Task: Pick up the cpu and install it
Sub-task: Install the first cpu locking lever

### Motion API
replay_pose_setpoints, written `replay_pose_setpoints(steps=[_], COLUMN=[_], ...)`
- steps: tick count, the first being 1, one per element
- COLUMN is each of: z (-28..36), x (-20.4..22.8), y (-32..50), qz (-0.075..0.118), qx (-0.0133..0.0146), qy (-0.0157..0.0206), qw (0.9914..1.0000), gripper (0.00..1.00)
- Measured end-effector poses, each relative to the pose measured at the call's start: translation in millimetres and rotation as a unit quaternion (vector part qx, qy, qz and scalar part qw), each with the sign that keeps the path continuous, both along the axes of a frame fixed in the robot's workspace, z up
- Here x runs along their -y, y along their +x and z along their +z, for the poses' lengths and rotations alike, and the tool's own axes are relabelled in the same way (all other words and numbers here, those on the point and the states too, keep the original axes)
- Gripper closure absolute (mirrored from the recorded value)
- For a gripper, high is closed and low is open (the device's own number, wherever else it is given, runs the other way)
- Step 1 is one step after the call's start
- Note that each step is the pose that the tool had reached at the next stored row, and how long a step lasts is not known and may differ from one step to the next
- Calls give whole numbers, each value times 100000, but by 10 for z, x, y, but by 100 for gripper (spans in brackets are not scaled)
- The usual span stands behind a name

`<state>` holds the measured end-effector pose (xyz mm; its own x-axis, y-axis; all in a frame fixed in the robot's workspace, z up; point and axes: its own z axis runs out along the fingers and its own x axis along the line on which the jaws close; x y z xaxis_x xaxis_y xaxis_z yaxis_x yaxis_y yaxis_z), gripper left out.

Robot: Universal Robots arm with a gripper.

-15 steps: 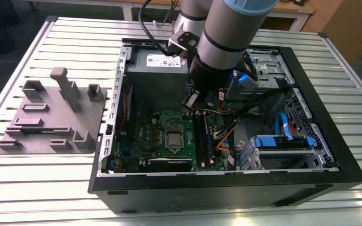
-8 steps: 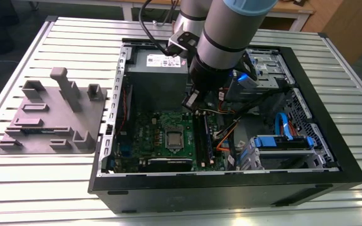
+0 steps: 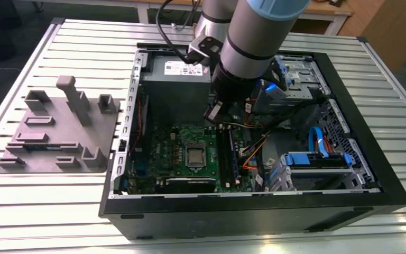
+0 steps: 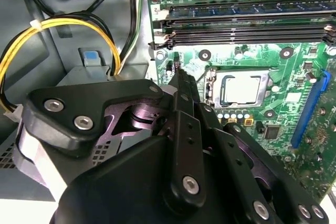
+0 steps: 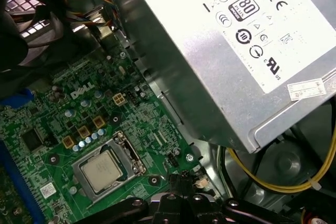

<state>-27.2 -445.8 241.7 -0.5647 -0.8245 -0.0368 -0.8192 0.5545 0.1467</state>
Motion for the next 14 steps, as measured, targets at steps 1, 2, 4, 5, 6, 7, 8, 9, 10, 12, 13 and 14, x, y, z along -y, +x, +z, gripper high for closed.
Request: replay_pose_setpoints(steps=[1, 2, 4, 5, 6, 7, 8, 9, 10, 12, 13, 14], z=[-6, -13, -26, -27, -28, -28, -29, -29, -29, -28, -29, -28], x=[-4, -8, -10, -10, -8, -3, 3, 7, 11, 26, 37, 46], y=[-1, -4, -14, -22, -29, -35, -38, -40, -41, -41, -41, -41], qz=[24, 87, 390, 653, 961, 1260, 1427, 1514, 1552, 1621, 1669, 1695], qx=[-2, 3, 4, -1, -4, 0, 3, -3, -5, -10, -10, -10], qy=[38, 73, 116, 103, 102, 101, 108, 64, -29, -280, -365, -426], qw=[100000, 100000, 99999, 99998, 99995, 99992, 99990, 99989, 99988, 99986, 99985, 99985], gripper=[90, 90, 90, 90, 90, 90, 90, 90, 90, 90, 90, 90])
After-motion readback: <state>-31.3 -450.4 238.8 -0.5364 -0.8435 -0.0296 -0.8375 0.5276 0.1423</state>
